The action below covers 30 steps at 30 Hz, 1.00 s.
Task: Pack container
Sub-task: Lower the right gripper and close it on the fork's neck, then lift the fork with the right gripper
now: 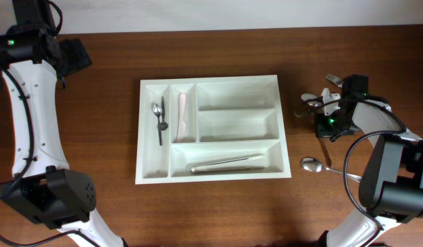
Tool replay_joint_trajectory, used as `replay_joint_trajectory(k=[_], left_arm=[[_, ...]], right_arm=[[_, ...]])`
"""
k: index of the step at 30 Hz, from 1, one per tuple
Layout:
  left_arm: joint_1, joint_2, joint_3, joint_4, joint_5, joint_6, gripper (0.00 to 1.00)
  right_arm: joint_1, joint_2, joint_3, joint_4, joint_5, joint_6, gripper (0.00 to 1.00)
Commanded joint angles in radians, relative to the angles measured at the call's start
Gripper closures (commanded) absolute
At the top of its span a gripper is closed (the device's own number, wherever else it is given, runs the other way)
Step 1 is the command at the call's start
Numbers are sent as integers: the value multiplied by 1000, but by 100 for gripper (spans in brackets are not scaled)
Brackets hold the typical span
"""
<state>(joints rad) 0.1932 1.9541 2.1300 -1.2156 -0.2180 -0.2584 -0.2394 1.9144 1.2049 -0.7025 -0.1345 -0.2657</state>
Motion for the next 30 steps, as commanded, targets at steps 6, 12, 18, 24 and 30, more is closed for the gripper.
replay_joint_trajectory(k=[6, 12, 18, 24, 30], left_arm=[[1, -5, 8, -1, -8, -3, 1], [1, -5, 8, -1, -8, -3, 1], [1, -5, 8, -1, -8, -3, 1], [1, -5, 8, -1, -8, -3, 1], [1, -5, 8, -1, -8, -3, 1]], right_arm=[[-2, 7, -11, 3, 12, 5, 96], [-2, 7, -9, 12, 12, -11, 96], [-2, 7, 4, 11, 12, -11, 96], [-2, 4, 86, -36, 11, -11, 96], [6, 4, 209, -112, 4, -23, 96]])
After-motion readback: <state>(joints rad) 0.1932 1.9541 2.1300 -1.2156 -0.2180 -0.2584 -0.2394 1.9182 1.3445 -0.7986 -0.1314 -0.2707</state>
